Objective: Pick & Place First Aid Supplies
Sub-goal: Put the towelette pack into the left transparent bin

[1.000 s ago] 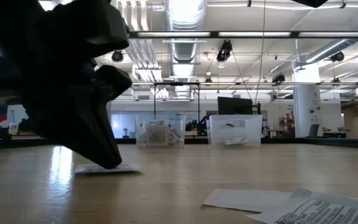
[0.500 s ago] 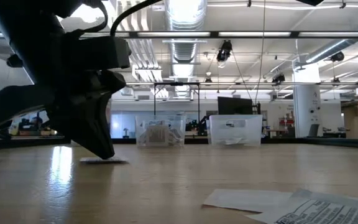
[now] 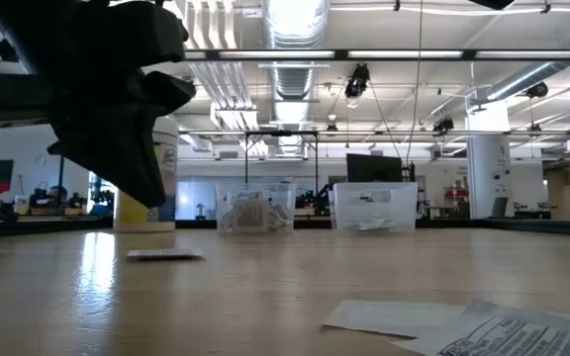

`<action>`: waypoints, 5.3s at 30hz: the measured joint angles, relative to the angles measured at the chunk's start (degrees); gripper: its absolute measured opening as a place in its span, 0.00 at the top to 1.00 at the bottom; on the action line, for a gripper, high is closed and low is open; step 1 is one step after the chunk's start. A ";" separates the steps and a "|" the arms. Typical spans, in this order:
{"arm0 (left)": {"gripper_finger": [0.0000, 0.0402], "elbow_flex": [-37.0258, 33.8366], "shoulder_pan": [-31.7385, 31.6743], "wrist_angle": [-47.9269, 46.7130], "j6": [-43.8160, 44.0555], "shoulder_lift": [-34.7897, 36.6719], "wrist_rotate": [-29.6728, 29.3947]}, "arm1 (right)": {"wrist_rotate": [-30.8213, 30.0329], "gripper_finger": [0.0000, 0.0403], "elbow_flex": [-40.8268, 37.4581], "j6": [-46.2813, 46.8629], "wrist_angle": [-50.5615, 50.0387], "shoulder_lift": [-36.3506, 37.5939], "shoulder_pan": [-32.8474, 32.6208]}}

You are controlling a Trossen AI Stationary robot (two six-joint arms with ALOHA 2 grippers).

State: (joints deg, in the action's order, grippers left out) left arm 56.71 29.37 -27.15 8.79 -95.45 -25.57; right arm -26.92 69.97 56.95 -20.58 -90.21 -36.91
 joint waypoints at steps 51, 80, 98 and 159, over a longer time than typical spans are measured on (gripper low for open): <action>0.51 -5.40 5.25 10.98 1.44 0.86 0.17 | -0.09 0.86 0.00 -4.46 -0.02 0.00 0.04; 0.51 -15.79 1.30 25.96 0.04 0.97 3.75 | -0.11 0.86 -0.02 -4.47 0.07 0.00 0.04; 0.77 -18.56 -2.32 27.63 3.28 0.99 6.38 | -0.11 0.86 -0.02 -4.46 0.15 0.00 0.04; 0.60 -17.86 -2.22 26.09 -0.78 5.74 1.05 | -4.80 0.86 -0.04 0.25 -0.19 -4.28 0.61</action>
State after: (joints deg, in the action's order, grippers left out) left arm 38.85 27.14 -1.06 8.02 -89.71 -24.52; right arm -31.72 69.93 57.21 -20.77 -94.50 -36.29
